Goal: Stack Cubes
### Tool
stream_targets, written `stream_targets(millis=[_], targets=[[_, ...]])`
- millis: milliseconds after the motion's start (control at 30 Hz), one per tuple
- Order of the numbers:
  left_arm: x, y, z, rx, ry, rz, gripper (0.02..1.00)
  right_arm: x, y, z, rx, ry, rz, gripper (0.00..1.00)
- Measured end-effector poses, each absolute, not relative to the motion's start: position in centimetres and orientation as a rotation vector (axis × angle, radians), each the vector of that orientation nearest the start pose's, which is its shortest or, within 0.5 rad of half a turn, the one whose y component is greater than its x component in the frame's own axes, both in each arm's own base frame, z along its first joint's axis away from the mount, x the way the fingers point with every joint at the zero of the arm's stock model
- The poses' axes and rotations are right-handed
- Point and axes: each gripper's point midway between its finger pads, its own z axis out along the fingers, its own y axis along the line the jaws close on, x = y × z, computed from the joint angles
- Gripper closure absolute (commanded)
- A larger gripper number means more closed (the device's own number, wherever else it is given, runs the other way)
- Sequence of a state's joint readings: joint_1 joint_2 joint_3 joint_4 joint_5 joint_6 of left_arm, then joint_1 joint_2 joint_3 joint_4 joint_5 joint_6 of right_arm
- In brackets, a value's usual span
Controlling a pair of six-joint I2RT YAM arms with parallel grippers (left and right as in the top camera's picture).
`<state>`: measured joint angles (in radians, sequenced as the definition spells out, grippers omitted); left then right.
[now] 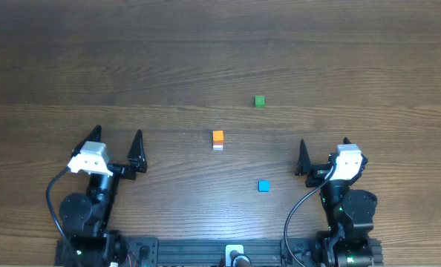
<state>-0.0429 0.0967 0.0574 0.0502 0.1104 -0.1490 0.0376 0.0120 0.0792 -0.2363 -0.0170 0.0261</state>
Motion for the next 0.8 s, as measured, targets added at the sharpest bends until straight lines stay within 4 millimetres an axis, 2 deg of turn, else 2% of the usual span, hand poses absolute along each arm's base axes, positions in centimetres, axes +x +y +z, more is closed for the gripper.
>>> stream_targets(millis=[300, 800], targets=[[24.5, -2.5, 15.9, -0.012, 1.647, -0.226, 0.02, 23.9, 1.2, 15.2, -0.022, 1.74, 0.062, 0.009], [24.5, -2.2, 16.0, -0.02, 1.642, -0.218, 0.018, 23.9, 1.2, 15.2, -0.022, 1.74, 0.062, 0.007]])
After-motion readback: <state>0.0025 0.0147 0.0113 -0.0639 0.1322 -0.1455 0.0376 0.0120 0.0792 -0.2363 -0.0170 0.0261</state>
